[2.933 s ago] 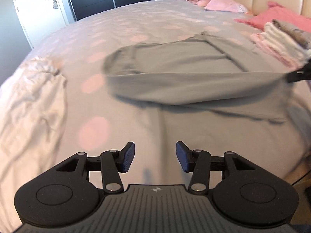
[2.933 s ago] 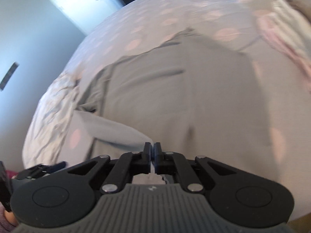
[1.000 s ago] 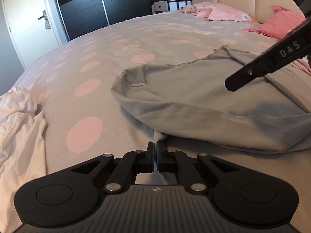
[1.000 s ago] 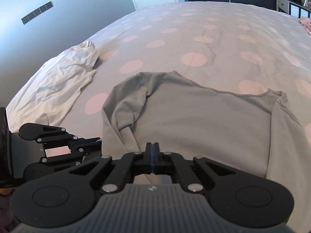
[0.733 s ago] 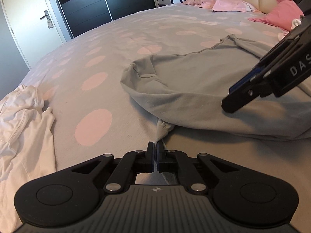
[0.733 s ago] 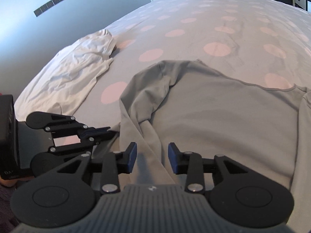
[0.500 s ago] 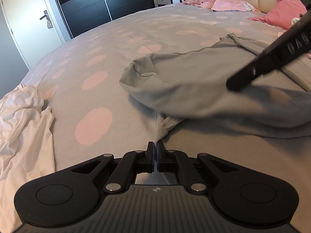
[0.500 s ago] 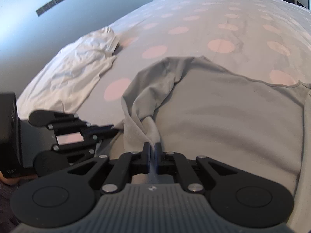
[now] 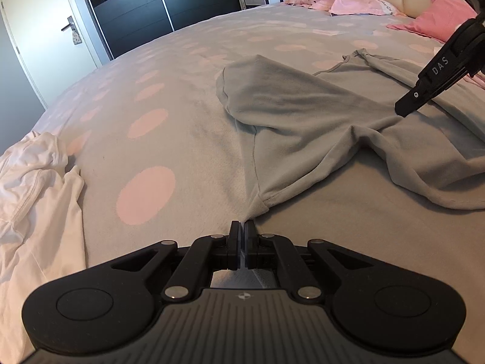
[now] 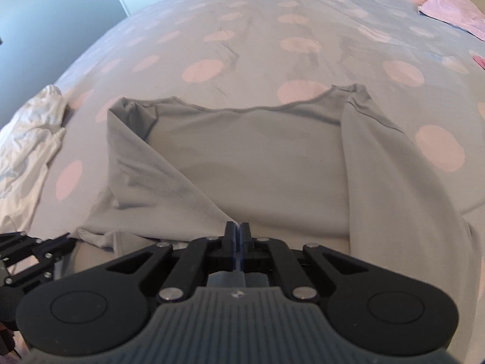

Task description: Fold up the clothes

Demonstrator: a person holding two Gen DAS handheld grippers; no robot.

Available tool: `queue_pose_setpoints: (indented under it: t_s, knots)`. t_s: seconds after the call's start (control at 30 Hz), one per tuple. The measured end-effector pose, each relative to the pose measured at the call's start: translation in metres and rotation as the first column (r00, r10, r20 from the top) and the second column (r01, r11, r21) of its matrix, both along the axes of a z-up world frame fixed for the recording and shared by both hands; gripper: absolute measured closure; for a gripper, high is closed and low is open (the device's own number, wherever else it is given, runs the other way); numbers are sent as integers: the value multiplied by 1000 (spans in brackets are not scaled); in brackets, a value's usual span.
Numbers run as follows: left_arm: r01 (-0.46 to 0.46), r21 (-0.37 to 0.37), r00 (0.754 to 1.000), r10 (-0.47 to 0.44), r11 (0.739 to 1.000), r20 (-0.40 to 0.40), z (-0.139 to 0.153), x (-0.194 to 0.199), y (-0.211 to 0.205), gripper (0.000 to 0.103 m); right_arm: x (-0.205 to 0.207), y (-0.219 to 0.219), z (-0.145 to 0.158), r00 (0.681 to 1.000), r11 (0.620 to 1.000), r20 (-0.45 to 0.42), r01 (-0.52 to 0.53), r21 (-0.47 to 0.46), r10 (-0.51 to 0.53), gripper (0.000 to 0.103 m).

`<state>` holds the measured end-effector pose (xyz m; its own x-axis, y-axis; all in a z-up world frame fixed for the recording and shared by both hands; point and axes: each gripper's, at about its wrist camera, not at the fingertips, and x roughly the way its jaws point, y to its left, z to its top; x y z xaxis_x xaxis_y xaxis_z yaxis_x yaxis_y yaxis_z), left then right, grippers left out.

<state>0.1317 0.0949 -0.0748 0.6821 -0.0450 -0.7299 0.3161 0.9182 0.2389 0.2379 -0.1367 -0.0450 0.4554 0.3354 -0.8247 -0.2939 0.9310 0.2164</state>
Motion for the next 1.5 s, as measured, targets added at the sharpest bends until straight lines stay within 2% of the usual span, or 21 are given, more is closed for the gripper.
queue_pose_setpoints:
  t_s: [0.07,0.17,0.27,0.4,0.47,0.63,0.8,0.9,1.0,1.13,1.23,1.47,1.5]
  knots:
    - [28,29,999,-28,999,24,2,-4,-3,102,2,-4,-4,999,999,-12,35,-27,-35,96]
    - [78,79,995,-83,994,64,5,-9,-11,98,0,-13,0,999,999,-4,49,-3,-49,93]
    - [138,147,983,-153,979,98,7,-14,-23,92,-8,-18,9,999,1000,23,24,16,-24,72]
    - [219,277,964,-252,936,90,-2,-15,-37,88,-18,-22,15,999,1000,40,-6,16,5,72]
    - [224,312,963,-259,923,73,-8,-11,-39,88,-22,-28,17,999,1000,33,-11,26,10,72]
    - [197,299,972,-227,934,68,-12,0,-39,88,-38,-46,24,999,998,30,-35,51,33,72]
    - [173,291,976,-202,941,75,-14,7,-43,88,-68,-68,34,996,997,53,-79,24,77,72]
    - [143,239,986,-159,960,49,-13,16,-38,90,-90,-81,42,992,995,70,-103,-11,103,72]
    - [106,177,993,-113,978,29,-9,17,-33,92,-119,-86,49,983,985,93,-147,-86,155,70]
    - [74,157,997,-78,985,23,-7,15,-33,94,-167,-78,45,960,945,100,-233,-230,261,66]
    - [62,161,998,-66,985,20,-7,14,-35,94,-194,-76,31,946,913,66,-285,-291,316,66]
    - [39,138,999,-38,990,-15,-5,17,-33,94,-217,-81,5,933,849,21,-317,-423,359,66]
    - [41,138,999,-39,990,-22,-5,17,-33,94,-218,-81,1,932,838,18,-317,-444,362,68]
